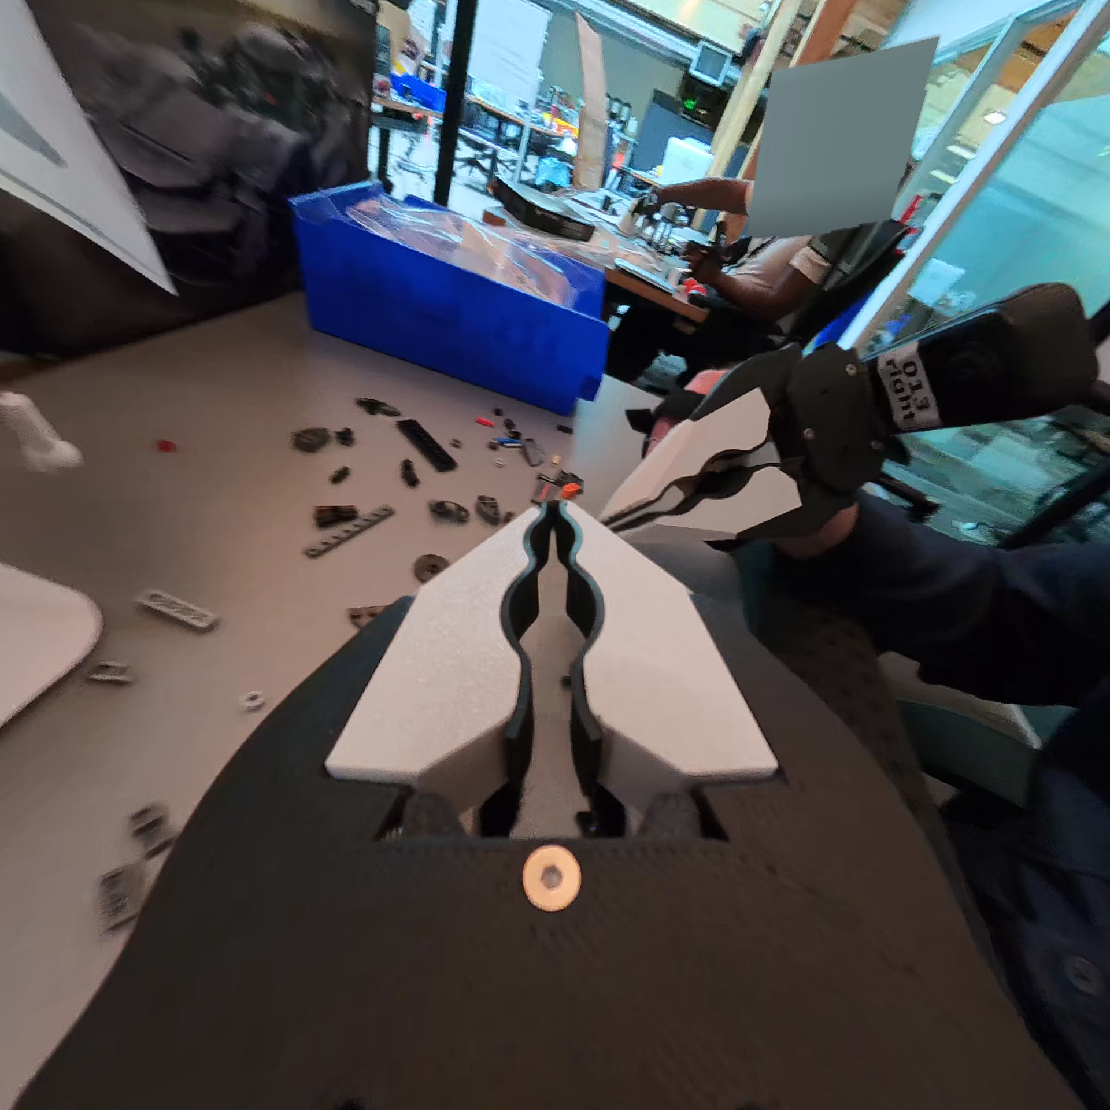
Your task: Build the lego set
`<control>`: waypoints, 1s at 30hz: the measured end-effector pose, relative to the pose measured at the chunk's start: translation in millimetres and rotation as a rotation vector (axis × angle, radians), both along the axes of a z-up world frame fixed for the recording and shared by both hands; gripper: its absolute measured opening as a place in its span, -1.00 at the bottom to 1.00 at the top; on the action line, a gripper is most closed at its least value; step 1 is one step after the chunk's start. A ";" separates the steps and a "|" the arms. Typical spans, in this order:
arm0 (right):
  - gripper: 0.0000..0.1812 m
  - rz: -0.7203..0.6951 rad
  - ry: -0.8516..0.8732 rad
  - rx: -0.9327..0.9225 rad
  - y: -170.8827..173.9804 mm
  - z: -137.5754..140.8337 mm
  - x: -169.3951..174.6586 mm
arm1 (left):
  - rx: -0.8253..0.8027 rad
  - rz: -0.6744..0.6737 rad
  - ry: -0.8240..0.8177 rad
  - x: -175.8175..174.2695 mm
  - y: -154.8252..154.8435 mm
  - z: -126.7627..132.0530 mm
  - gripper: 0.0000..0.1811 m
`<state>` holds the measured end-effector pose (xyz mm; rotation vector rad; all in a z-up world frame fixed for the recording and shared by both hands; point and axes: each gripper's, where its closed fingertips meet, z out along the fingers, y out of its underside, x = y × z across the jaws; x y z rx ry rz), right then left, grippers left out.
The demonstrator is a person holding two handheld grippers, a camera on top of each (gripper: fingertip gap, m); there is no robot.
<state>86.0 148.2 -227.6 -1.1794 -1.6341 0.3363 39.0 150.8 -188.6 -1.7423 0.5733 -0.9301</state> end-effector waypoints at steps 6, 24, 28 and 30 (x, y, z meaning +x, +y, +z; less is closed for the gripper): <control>-0.92 0.014 -0.050 -0.230 2.1 -7.6 -27.7 | 0.114 0.164 0.080 -43.2 9.6 20.9 -1.00; -0.71 0.025 -0.413 -0.617 8.4 -89.5 -150.3 | 0.155 0.391 0.028 -111.6 24.3 29.0 -1.00; -0.80 0.008 -0.412 -0.645 11.3 -89.0 -155.6 | 0.143 0.372 0.025 -109.6 26.0 25.8 -1.00; -0.86 0.007 -0.408 -0.622 11.7 -89.3 -157.1 | 0.141 0.369 0.025 -109.4 26.3 25.1 -1.00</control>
